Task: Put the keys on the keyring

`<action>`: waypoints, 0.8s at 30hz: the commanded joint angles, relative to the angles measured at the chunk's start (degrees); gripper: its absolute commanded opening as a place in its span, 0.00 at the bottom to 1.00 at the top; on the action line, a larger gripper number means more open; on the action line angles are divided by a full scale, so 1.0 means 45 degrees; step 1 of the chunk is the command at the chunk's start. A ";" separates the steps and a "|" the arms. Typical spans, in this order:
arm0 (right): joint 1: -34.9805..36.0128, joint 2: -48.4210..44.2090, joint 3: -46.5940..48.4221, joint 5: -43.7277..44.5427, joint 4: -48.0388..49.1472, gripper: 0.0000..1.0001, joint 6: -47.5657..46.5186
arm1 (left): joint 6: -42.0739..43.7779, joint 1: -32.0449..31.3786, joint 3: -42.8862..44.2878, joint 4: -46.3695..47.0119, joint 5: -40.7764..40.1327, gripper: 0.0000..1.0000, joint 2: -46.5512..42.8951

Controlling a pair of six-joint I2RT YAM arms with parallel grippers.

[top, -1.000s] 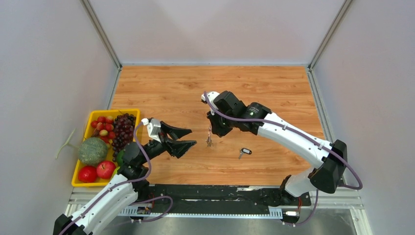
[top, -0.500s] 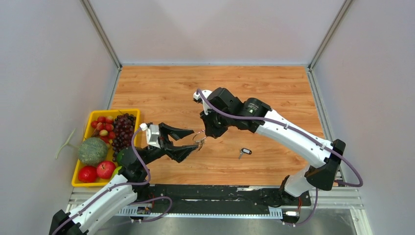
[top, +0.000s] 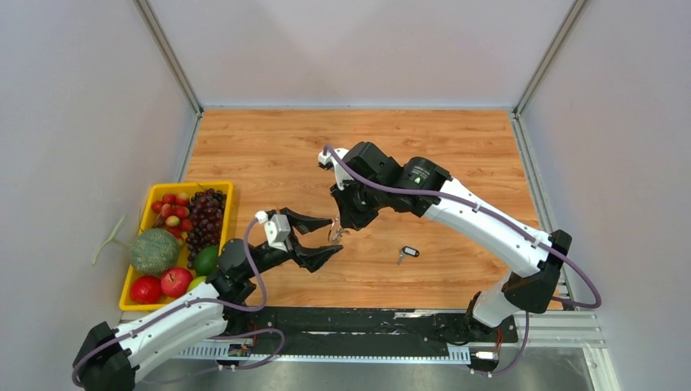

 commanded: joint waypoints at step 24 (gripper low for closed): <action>0.0490 -0.0708 0.0531 -0.0077 -0.0465 0.00 0.0323 | 0.5449 -0.3392 0.2613 0.0125 -0.4728 0.52 0.3627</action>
